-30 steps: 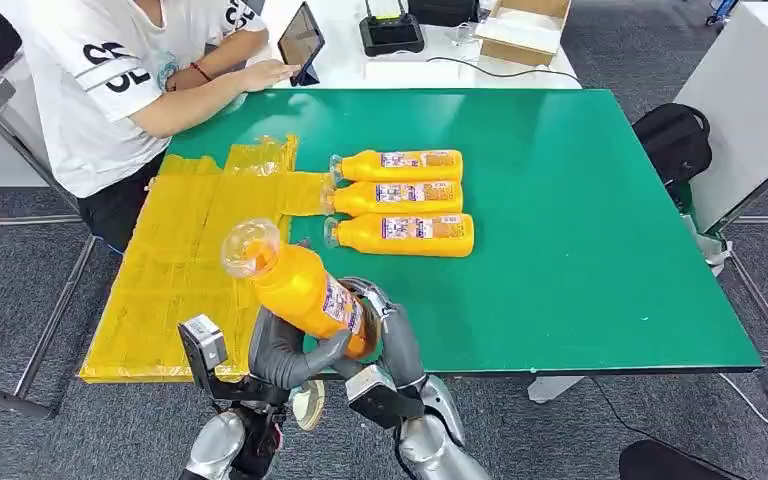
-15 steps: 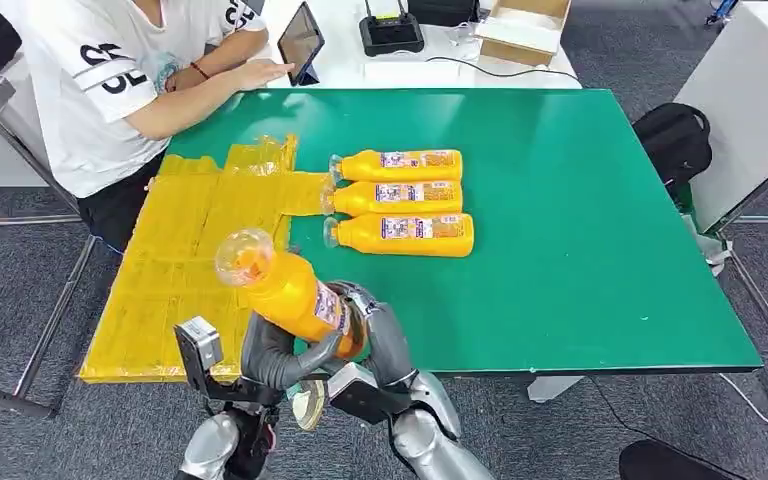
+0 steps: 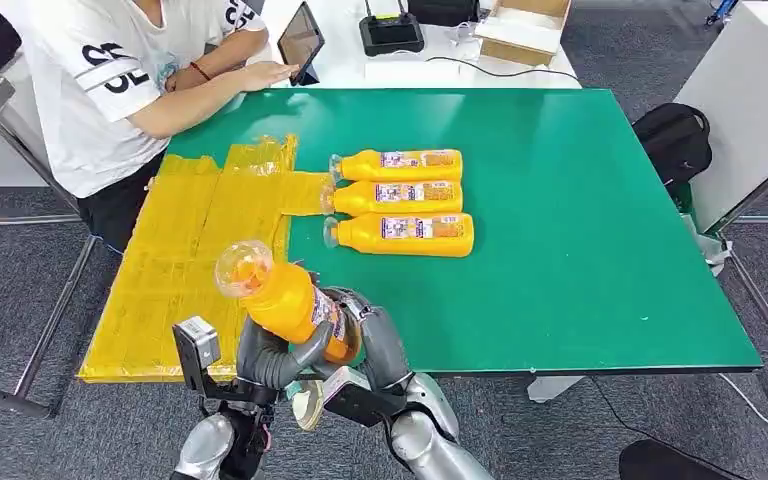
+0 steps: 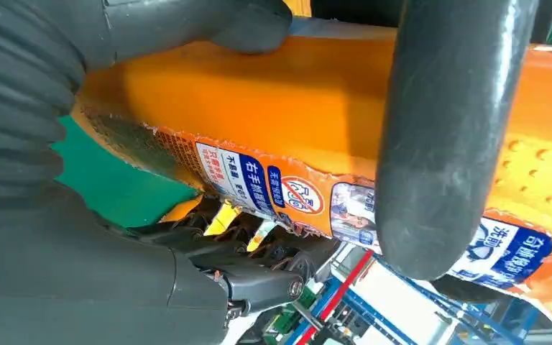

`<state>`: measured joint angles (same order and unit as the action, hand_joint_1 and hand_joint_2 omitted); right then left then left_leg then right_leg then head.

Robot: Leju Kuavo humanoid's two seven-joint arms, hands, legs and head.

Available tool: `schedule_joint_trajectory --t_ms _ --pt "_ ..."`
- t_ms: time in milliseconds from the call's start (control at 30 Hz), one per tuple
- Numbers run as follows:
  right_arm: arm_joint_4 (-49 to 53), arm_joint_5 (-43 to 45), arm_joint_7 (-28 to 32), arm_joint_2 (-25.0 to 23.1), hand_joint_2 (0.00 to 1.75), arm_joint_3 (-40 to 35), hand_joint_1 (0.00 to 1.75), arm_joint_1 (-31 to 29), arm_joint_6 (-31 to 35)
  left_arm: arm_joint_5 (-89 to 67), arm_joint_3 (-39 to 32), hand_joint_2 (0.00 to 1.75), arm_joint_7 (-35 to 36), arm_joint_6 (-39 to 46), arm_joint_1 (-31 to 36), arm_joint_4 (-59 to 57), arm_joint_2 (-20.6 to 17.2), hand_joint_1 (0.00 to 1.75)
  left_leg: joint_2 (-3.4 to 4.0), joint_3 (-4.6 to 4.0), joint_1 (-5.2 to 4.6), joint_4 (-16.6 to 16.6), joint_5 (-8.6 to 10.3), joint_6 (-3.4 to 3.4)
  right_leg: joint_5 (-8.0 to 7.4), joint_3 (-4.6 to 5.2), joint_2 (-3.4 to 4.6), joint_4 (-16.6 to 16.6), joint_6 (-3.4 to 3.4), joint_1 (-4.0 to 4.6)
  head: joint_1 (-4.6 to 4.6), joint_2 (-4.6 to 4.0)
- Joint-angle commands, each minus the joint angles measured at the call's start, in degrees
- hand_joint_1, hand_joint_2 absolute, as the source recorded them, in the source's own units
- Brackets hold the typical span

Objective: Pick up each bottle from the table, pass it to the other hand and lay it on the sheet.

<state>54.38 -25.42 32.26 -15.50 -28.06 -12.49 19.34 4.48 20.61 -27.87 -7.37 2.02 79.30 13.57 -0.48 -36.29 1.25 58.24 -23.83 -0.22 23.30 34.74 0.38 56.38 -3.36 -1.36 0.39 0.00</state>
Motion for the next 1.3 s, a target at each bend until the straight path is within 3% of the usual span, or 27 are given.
schedule_joint_trajectory --t_ms 33,267,300,333,367,433,633,1033,1233,1300 --pt "-5.55 -1.41 -0.4 0.69 1.75 -5.47 1.75 -1.14 -2.72 -0.29 4.13 1.75 0.2 -1.95 2.72 -3.06 -0.13 1.75 -0.02 0.35 0.03 -0.05 -0.13 0.09 0.13 -0.39 -0.11 -0.09 0.17 0.08 0.0 0.0" --pt "-5.41 -1.5 -0.59 0.84 1.75 -5.28 1.75 -1.0 -3.25 -0.6 3.52 1.75 -0.33 -1.6 2.6 -2.75 0.05 1.75 -0.04 0.33 0.02 -0.06 -0.11 0.08 0.12 -0.36 -0.12 -0.09 0.17 0.06 0.0 0.0" --pt "-4.8 -1.5 -0.46 0.93 1.75 -5.25 1.19 -0.81 -3.43 -1.68 3.2 1.75 -0.86 -0.32 2.74 -2.6 0.05 1.75 -0.05 0.17 0.01 -0.04 -0.05 0.05 0.07 -0.2 -0.1 -0.06 0.11 0.04 0.0 0.0" --pt "-3.7 -1.59 -0.5 0.96 1.75 -5.01 0.0 -0.45 -2.83 -2.46 2.41 1.75 -1.07 1.24 2.94 -2.43 0.17 1.75 -0.05 0.33 0.01 -0.06 -0.11 0.08 0.12 -0.36 -0.12 -0.08 0.17 0.06 -0.02 0.0" --pt "-2.6 -1.45 -0.66 1.05 0.0 -5.03 0.0 -0.2 -3.19 -3.08 1.77 1.75 -1.32 2.46 3.2 -2.27 0.18 1.75 -0.07 0.18 0.02 -0.03 -0.06 0.06 0.08 -0.22 -0.13 -0.06 0.12 0.05 0.0 0.0" --pt "3.32 1.74 -0.95 1.81 0.0 -4.36 0.0 1.44 -6.79 -4.12 -0.79 1.75 -1.52 5.73 4.42 -2.41 0.32 1.75 -0.06 0.12 0.01 -0.02 -0.05 0.05 0.07 -0.15 -0.11 -0.03 0.11 0.04 0.0 0.0" --pt "17.16 8.51 -2.13 3.21 0.0 -1.03 0.0 4.98 -9.03 -5.58 -9.27 1.75 -3.48 16.47 8.98 -2.5 0.65 1.75 -0.13 -0.01 0.01 0.02 0.0 0.05 0.06 -0.03 -0.18 0.02 0.11 0.03 0.02 0.0" --pt "18.01 10.16 0.33 2.96 0.0 -0.91 0.0 4.72 -6.52 -15.49 -15.8 1.75 -7.5 31.72 16.7 -12.31 -1.78 1.75 0.01 0.23 0.0 -0.07 -0.02 0.06 0.05 -0.22 -0.13 -0.04 0.17 0.04 0.0 0.0" --pt "20.27 10.65 1.2 3.33 0.0 -2.4 0.0 3.92 -6.37 -36.64 -14.85 1.75 -5.73 42.28 24.68 -26.3 -6.19 1.75 0.01 0.32 0.01 -0.1 -0.02 0.06 0.06 -0.31 -0.13 -0.04 0.23 0.06 0.02 0.0" --pt "20.71 11.17 1.6 3.38 0.0 -2.8 0.0 3.43 -6.57 -49.61 -12.96 1.75 -0.79 45.38 28.83 -33.99 -8.55 1.75 0.04 0.26 0.02 -0.08 0.0 0.05 0.04 -0.25 -0.09 -0.03 0.19 0.06 -0.02 0.0"
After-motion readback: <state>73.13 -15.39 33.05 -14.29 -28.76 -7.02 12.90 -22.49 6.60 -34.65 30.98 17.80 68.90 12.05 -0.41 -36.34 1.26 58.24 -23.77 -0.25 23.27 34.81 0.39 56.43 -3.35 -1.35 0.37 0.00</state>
